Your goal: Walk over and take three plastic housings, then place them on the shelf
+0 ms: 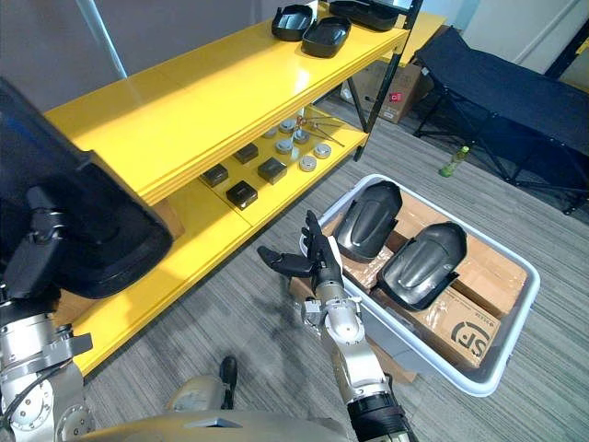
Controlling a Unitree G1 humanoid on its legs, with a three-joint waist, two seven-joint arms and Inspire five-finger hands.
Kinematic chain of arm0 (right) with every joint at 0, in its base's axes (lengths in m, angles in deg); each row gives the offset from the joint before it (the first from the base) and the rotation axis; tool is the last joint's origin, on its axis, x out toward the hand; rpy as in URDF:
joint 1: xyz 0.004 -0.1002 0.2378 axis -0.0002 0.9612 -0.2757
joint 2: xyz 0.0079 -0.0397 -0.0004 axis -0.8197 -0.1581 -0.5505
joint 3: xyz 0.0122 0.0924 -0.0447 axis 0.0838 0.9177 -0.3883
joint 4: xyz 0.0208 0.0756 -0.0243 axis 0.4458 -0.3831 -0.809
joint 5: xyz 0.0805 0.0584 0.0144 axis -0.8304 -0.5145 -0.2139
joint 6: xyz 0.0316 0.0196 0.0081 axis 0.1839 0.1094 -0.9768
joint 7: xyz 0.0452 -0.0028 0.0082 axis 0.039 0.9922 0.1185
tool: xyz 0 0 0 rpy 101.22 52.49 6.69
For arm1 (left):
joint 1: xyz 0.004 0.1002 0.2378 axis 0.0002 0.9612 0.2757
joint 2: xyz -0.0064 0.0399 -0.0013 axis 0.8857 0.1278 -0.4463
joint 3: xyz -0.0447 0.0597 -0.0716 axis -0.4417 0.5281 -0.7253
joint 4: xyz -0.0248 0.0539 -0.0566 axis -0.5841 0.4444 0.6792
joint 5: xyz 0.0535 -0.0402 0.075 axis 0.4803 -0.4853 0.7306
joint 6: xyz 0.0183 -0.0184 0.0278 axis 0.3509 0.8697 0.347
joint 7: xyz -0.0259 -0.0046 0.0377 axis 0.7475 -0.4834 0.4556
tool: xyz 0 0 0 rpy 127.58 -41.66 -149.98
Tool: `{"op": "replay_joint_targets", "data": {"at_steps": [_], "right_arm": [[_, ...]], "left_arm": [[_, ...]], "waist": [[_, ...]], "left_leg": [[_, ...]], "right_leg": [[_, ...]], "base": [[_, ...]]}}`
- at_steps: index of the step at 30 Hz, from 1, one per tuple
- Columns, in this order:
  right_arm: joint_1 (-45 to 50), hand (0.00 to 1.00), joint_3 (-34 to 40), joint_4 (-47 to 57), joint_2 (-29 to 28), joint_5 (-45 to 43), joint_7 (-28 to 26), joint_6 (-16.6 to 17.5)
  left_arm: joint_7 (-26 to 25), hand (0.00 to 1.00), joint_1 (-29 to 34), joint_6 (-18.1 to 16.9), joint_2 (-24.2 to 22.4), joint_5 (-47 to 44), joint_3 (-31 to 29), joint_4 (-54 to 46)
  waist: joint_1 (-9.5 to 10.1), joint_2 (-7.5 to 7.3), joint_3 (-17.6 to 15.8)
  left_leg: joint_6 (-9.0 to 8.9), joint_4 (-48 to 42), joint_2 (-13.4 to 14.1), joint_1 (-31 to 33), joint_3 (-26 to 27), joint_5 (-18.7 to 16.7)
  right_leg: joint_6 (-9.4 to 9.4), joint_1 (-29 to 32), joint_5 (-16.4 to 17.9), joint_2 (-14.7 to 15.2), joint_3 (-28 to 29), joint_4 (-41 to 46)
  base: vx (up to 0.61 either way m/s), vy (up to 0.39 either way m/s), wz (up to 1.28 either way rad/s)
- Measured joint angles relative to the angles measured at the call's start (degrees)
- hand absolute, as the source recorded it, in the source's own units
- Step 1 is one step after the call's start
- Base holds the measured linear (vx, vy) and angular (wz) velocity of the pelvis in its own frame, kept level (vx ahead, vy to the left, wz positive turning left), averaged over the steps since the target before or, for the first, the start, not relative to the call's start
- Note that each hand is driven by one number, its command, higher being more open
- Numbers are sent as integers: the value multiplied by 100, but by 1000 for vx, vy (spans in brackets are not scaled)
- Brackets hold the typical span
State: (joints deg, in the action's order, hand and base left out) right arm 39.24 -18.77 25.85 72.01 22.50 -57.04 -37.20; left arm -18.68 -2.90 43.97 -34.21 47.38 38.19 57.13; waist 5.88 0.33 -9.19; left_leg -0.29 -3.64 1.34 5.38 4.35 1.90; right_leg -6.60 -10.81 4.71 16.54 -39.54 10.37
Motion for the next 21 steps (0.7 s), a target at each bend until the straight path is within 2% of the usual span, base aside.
{"op": "replay_joint_targets", "data": {"at_steps": [2, 4, 6, 9, 12, 13, 14, 16, 18, 19, 20, 21], "right_arm": [[68, 100, -2, 3, -7, -71, -47, 132], [42, 100, -10, 3, 13, -59, -125, 230], [30, 100, -42, 3, 11, -68, -283, 416], [47, 100, -54, 56, 53, -115, -593, 727], [148, 100, -69, 358, 108, -622, -1039, 805], [145, 100, -102, 404, 102, -779, -1122, 864], [108, 100, -139, 428, 68, -991, -1215, 998], [101, 100, -138, 426, 43, -1133, -1201, 1088], [73, 100, -131, 424, 25, -1258, -1167, 1237], [33, 100, -118, 425, 4, -1264, -1114, 1329], [26, 100, -94, 426, -13, -1266, -1075, 1372], [41, 100, -36, 427, -39, -1264, -980, 1453]], "left_arm": [[176, 0, -142, -19, 399, 22, 239, 2], [142, 0, -331, -23, 612, 40, 279, 33], [-80, 0, -460, -91, 623, 53, 286, 130], [-260, 0, -470, -180, 529, -66, 363, 238], [-266, 0, -405, -187, 451, -75, 530, 264], [-278, 0, -408, -188, 468, -29, 520, 264], [-305, 0, -421, -211, 467, 67, 507, 264], [-295, 0, -413, -211, 445, 90, 507, 274], [-234, 0, -425, -221, 443, 118, 415, 253], [-155, 0, -425, -224, 444, 115, 316, 252], [-119, 0, -425, -224, 448, 122, 272, 251], [-105, 0, -413, -226, 455, 200, 190, 248]], "waist": [[-118, -32, 21], [-113, -40, 17], [-98, -38, 16], [-123, -33, 13], [-121, -67, -5], [-120, -111, -23], [-97, -187, -79], [-46, -143, -113], [74, -151, -126], [120, -195, -144], [154, -196, -136], [176, -119, -78]], "left_leg": [[38, 373, -69, -7, -201, 294], [2, 550, -92, 39, -237, 573], [-19, 584, -102, 42, -223, 621], [-45, 587, -91, 41, -233, 642], [-101, 553, -119, 55, -238, 597], [-70, 438, -168, 128, -230, 534], [-56, 21, -199, 344, -164, 358], [-79, -479, -131, 541, -133, 136], [-58, -1226, -50, 736, -71, -235], [25, -1767, 10, 876, 48, -501], [58, -2068, 31, 932, 133, -687], [155, -2409, 28, 846, 316, -1133]], "right_leg": [[33, 213, 20, 61, 502, 283], [32, 317, 21, 59, 596, 266], [31, 351, 22, 50, 728, 219], [58, 313, 44, -12, 867, 117], [30, 278, 233, -20, 1004, 109], [-35, 277, 353, 18, 1015, 111], [-250, 268, 565, 106, 1001, 114], [-239, 254, 637, 125, 967, 200], [-82, 215, 807, 150, 952, 359], [126, 154, 924, 155, 917, 428], [256, 115, 985, 161, 913, 456], [630, -28, 1071, 167, 881, 591]], "base": [[37, 79, 67], [42, 15, 23], [29, -16, -2], [-12, -38, 0], [-65, -35, 4], [-93, -38, 3], [-100, -40, 5], [-94, 4, 2], [-92, 79, 1], [-56, 84, 2], [18, 111, 0], [90, 117, 1]]}}
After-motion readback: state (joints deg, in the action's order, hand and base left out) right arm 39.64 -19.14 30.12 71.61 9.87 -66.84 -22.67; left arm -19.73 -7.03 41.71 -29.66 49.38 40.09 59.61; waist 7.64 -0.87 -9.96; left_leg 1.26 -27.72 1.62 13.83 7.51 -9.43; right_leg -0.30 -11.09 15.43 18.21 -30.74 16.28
